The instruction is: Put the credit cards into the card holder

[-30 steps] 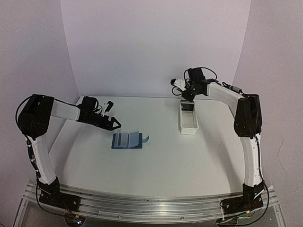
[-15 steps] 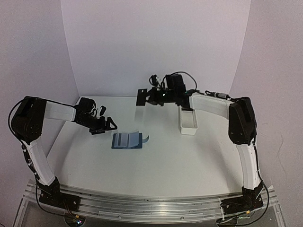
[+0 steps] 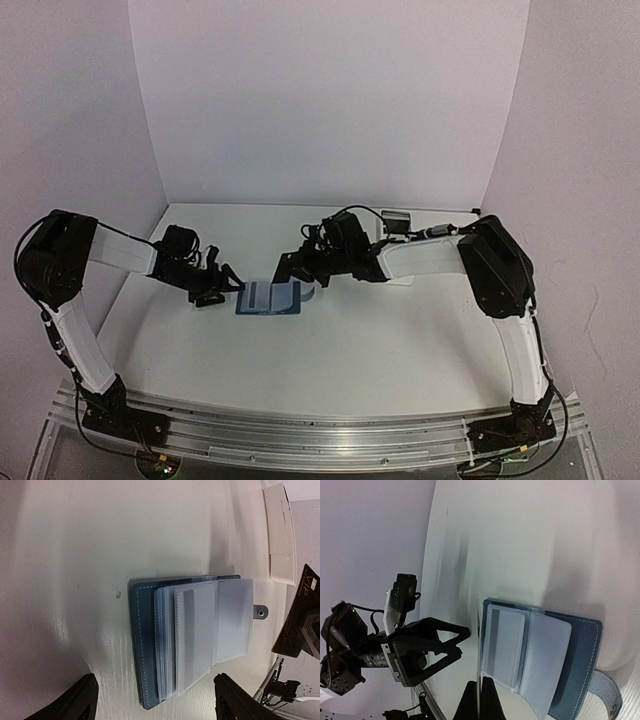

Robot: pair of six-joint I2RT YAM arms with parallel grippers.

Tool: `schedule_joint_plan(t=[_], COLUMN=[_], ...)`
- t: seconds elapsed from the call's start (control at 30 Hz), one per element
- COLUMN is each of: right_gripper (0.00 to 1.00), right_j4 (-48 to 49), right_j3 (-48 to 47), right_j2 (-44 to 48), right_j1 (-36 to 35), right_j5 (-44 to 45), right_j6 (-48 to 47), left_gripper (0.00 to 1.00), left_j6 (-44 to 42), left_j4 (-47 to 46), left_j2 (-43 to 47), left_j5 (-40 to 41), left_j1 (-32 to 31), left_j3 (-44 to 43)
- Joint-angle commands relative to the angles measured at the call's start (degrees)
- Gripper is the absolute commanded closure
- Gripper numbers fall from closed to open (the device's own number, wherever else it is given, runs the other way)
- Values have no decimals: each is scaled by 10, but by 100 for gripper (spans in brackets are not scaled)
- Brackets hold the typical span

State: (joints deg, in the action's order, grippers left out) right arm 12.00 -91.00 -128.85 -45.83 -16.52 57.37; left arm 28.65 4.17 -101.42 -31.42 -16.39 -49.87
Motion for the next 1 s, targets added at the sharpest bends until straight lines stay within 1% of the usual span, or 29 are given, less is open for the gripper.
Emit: schedule_joint_plan(t=[0.0, 0.03, 0.17, 0.33, 0.43, 0.53, 0.73, 0.8, 0.9, 0.97], right_gripper=[100, 100, 100, 100, 100, 100, 100, 100, 100, 100], right_j4=[49, 53, 54, 55, 57, 60, 125, 136, 145, 139], right_j3=[-9, -18, -44, -41, -50, -52, -16, -11, -10, 5], right_j2=[-23, -34, -70, -89, -104, -114, -109, -107, -99, -77], right_j1=[3, 3, 3, 3, 4, 3, 3, 4, 7, 8], right_j5=[19, 9, -16, -18, -30, -45, -69, -75, -79, -66], right_j6=[22, 21, 23, 22, 24, 29, 55, 58, 59, 55], left_gripper=[21, 23, 34, 38, 44, 48, 52, 58, 63, 66], left_j6=[37, 35, 31, 30, 29, 31, 31, 33, 36, 37], left_j4=[18, 26, 33, 33, 29, 23, 11, 5, 0, 2], left_j2=[-40, -47, -71, -90, -98, -107, -123, -128, -132, -132], left_j5=[-1, 2, 7, 6, 5, 3, 0, 2, 2, 4], left_j1=[-7, -7, -7, -10, -10, -12, -15, -17, -19, -19], left_j3=[-11, -17, -33, -32, -28, -25, -22, -19, -17, -17])
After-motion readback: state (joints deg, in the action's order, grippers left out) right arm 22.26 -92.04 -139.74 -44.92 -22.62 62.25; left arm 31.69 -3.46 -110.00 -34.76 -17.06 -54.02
